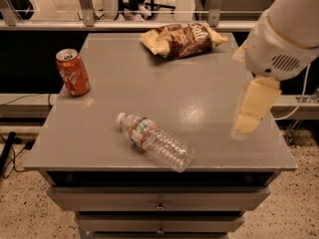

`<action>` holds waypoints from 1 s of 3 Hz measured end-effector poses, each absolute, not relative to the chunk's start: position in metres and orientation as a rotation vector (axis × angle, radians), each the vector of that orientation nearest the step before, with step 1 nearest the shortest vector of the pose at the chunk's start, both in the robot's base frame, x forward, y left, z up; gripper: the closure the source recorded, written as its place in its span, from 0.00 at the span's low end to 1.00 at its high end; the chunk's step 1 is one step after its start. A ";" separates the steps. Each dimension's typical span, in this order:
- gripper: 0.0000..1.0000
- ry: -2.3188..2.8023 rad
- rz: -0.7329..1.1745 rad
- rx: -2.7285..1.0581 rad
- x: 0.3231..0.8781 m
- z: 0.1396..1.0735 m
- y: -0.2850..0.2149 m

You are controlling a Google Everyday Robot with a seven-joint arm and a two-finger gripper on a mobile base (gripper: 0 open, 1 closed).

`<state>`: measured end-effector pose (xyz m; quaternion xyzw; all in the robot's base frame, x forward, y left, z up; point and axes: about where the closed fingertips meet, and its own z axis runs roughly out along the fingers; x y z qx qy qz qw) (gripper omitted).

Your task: Pick water bottle

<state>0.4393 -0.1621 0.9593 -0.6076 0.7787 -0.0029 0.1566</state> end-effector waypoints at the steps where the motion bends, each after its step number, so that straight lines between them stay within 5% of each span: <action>1: 0.00 2.307 0.110 -1.716 0.437 0.933 -0.113; 3: 0.00 2.404 0.327 -1.567 0.441 0.885 -0.042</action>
Offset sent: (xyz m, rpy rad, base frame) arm 0.0054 0.1318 -0.0855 0.1818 0.2671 -0.1563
